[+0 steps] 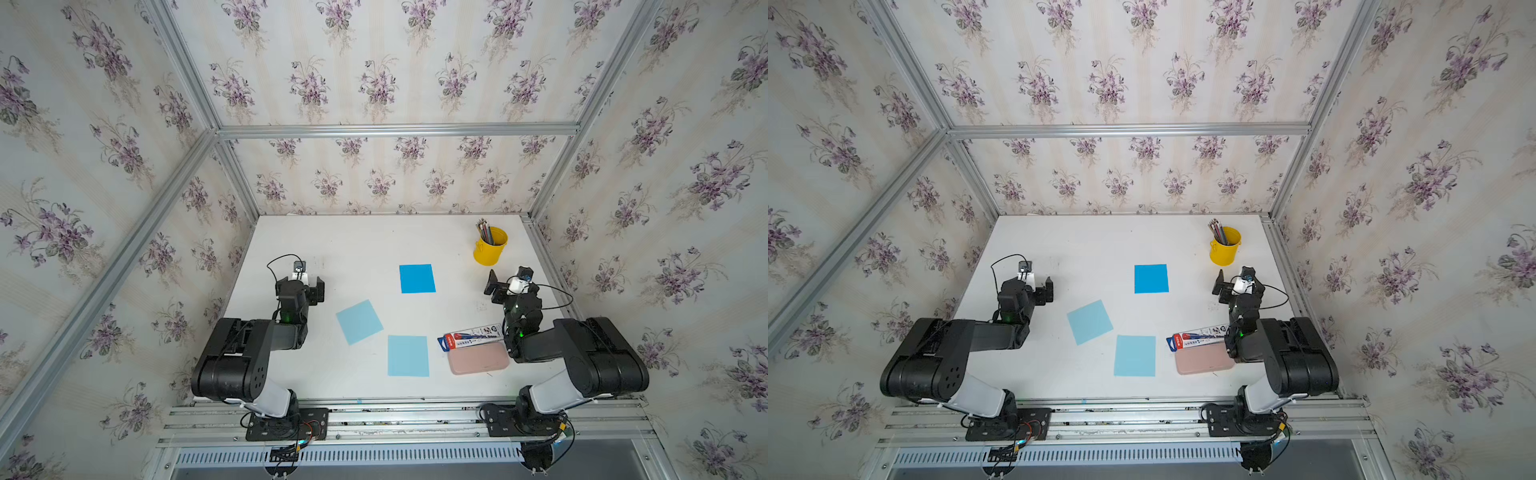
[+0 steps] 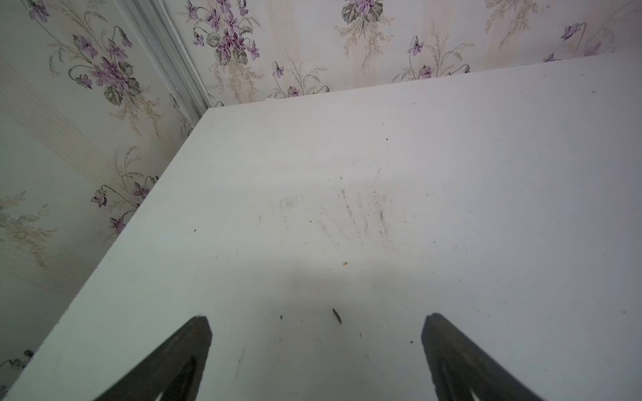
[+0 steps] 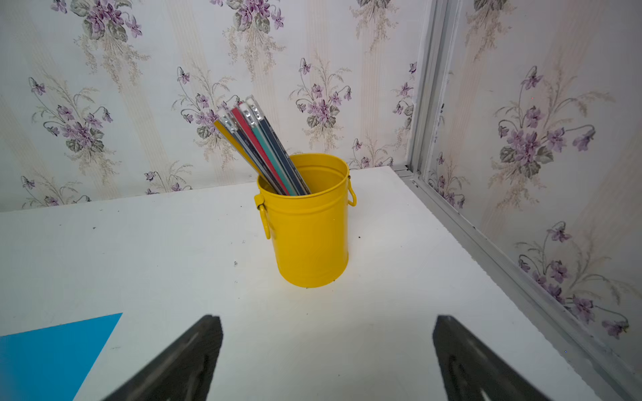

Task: Fold the square paper along the opposite sides
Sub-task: Pick up the paper from the center of the board.

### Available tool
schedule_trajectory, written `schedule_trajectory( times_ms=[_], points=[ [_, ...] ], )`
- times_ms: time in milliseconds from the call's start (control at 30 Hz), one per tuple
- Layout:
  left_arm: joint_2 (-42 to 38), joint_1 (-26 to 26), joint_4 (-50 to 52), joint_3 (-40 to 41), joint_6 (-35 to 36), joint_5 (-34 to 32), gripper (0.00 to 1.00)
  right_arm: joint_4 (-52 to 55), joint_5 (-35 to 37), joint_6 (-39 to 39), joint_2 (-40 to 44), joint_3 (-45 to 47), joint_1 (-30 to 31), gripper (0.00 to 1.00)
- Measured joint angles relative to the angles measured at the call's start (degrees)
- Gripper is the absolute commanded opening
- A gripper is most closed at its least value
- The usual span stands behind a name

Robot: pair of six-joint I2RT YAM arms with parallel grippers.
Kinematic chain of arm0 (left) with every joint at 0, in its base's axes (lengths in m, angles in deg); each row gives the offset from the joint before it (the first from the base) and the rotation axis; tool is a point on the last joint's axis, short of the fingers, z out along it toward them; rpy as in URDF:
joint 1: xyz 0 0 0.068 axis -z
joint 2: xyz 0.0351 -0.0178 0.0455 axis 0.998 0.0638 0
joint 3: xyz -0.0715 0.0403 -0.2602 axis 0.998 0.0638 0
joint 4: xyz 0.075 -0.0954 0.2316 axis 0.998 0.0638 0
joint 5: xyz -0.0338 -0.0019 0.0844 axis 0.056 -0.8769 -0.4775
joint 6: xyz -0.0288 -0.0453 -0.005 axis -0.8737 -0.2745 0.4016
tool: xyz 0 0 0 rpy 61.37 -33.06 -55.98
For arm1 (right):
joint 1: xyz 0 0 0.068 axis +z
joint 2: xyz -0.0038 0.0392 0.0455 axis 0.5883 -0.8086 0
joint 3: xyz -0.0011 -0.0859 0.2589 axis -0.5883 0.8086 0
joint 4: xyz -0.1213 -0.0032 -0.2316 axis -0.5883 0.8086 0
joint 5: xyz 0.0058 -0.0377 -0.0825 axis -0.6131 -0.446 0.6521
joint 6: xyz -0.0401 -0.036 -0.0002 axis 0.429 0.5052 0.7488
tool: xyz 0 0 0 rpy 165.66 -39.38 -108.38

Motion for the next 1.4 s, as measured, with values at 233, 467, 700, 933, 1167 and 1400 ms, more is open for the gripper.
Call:
schedule_trajectory(
  times_ms=[233,467,700,933,1167,1400],
  points=[
    [0.0,0.0,0.0,0.0,0.0,0.0,0.99,0.0,0.0,0.0,0.0,0.0,0.0,1.0],
    [0.0,0.0,0.0,0.0,0.0,0.0,0.99,0.0,0.0,0.0,0.0,0.0,0.0,1.0],
    [0.0,0.0,0.0,0.0,0.0,0.0,0.99,0.0,0.0,0.0,0.0,0.0,0.0,1.0],
    [-4.8,4.5,6.2,-3.4,0.7,-8.0,0.99,7.4,7.0,2.1,7.4,-2.8,6.6,1.0],
    [-2.6,8.1,46.3,-39.7,-12.9,-14.0,0.99,32.2,7.9,-3.1,13.4,-22.4,15.8,1.0],
    [10.9,15.3,75.3,-55.1,-24.9,3.2,0.99,56.3,-8.2,-15.4,3.1,-37.9,16.8,1.0]
  ],
)
